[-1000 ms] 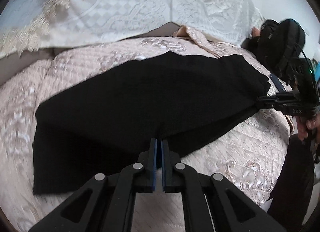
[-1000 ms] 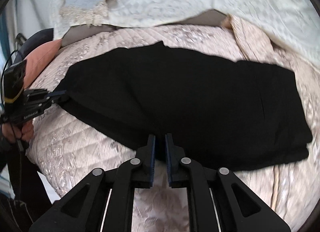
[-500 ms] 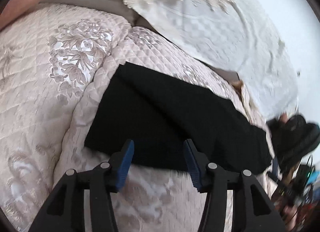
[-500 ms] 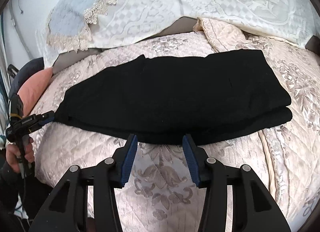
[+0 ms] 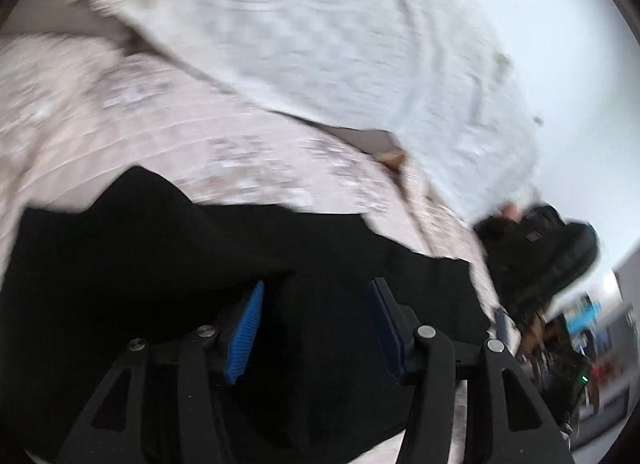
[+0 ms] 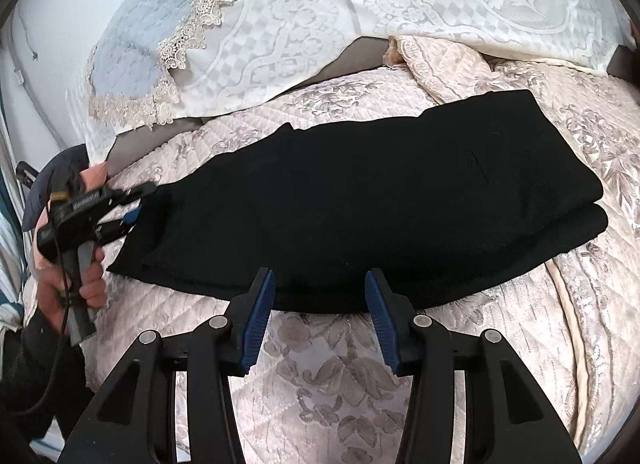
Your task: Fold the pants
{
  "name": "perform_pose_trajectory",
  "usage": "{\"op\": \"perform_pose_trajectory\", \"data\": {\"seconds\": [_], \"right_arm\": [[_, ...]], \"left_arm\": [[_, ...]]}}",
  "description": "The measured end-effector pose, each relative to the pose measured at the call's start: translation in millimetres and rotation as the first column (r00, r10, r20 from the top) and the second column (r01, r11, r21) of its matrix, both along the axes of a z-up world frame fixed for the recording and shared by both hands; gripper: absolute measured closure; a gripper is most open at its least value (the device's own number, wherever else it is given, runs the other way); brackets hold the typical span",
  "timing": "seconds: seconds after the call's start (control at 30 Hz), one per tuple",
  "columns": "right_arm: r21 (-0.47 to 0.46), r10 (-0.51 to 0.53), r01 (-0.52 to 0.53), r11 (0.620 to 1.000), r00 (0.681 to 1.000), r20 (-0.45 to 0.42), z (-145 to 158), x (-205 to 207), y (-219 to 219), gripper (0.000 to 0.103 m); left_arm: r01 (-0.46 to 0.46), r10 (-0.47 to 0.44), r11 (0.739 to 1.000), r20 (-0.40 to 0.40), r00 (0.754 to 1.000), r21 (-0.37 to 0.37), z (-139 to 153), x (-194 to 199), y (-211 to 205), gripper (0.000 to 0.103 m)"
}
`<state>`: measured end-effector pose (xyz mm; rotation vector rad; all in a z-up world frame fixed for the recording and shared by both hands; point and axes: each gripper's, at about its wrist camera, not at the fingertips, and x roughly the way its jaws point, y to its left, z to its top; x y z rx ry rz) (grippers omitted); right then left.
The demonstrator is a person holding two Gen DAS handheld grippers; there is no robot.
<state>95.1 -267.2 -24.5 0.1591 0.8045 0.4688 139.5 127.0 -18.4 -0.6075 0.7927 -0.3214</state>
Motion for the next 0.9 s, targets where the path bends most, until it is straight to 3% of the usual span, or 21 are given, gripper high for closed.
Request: {"op": "perform_pose_trajectory", "data": {"seconds": [0.17,0.4,0.57,0.7,0.9], "right_arm": [[-0.007,0.010,-0.010,1.000,1.000,0.008,1,1,8,0.055],[-0.005,0.071,-0.071,0.997,0.997,0.019,-1,6,31,0.055],[0.015,0.086,-0.087,0.996,0.996,0.015,-2,10,43,0.055],[0.019,0.074,-0.075,0.997,0.997,0.024,2,4,38,0.055],[0.019,0.029,-0.030,0.999,0.999,0.020,0,3,20,0.055]], "left_arm": [[0.038,-0.039,0.999,0.053,0.998,0.020,13,-11,-4,0.046],[-0.119,0.122,0.988,-0.026,0.992,0.094,-6,-52,34,0.044],[-0.068,0.072,0.993,-0.039,0.997,0.099,-12,-33,15,0.042],[-0.083,0.090,0.992,-0.073,0.993,0.094,-20,-13,6,0.043],[-0.058,0.061,0.994,-0.031,0.998,0.094,-14,-8,-5,0.043]]}}
